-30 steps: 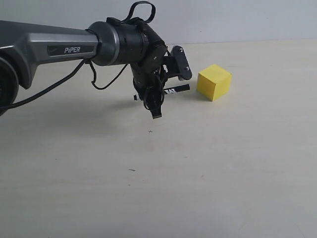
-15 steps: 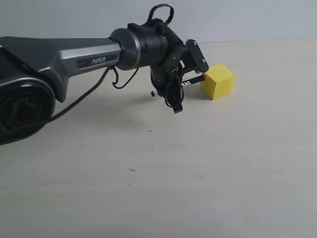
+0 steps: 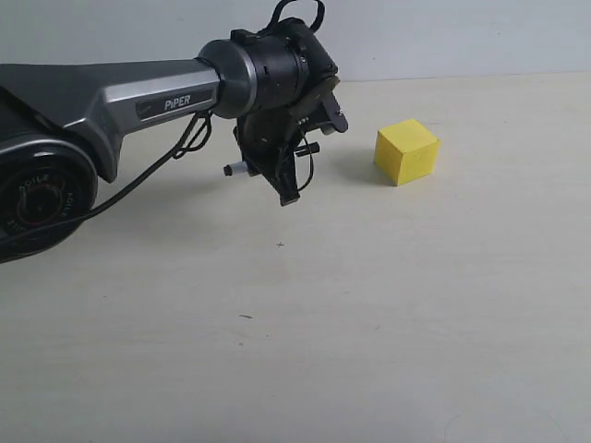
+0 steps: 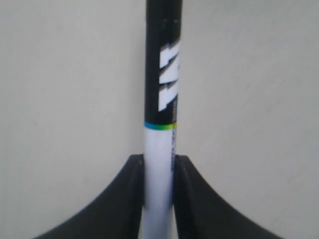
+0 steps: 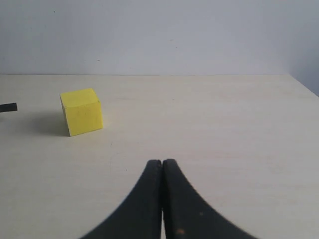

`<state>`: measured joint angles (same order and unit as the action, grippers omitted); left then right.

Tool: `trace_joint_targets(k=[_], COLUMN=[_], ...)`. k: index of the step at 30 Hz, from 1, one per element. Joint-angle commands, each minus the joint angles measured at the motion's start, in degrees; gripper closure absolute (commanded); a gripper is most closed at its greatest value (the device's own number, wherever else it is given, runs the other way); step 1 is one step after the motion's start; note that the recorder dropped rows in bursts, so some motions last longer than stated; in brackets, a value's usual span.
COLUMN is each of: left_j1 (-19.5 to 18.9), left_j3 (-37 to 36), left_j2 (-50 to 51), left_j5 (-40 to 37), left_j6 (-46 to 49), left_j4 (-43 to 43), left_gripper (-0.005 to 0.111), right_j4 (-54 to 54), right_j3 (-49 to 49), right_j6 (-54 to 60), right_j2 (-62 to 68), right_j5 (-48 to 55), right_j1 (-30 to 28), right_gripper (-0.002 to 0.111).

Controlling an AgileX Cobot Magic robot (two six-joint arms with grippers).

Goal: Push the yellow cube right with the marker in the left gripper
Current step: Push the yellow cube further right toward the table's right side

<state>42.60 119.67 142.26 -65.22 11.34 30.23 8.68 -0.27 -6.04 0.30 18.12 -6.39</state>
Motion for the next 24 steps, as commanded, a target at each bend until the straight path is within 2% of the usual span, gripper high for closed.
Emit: trace_joint_targets(k=[1,8,13,17,24], left_j1=[1.8,3.5,3.9,3.9,3.9], left_j3=[0.4,0.8,5.8,9.3,9.7], left_j2=[-0.5,1.5,4.4,5.6,5.4], left_j5=[2.3,10.4,13.9,11.4,3.5], left_j6=[-0.4,-1.3,-1.5,-2.8,-2.8], left_j4=[-0.6,-0.8,-0.8,-0.5,0.8], left_gripper=[0.107,0.107,0.107,0.107,0.107], right_j4=[0.3,0.3,0.3,0.3,0.3], right_j3=[0.3,0.3,0.3,0.3,0.3], right_j6=[0.0,0.0,0.0,0.0,0.0], right_j2=[-0.3,-0.3,-0.3,-0.3,-0.3], right_j5=[-0.5,-0.5,-0.5,-0.5,-0.5], right_j1=[-0.3,-0.3,-0.3,-0.3,-0.3], right_gripper=[0.108,0.108,0.108,0.108,0.108])
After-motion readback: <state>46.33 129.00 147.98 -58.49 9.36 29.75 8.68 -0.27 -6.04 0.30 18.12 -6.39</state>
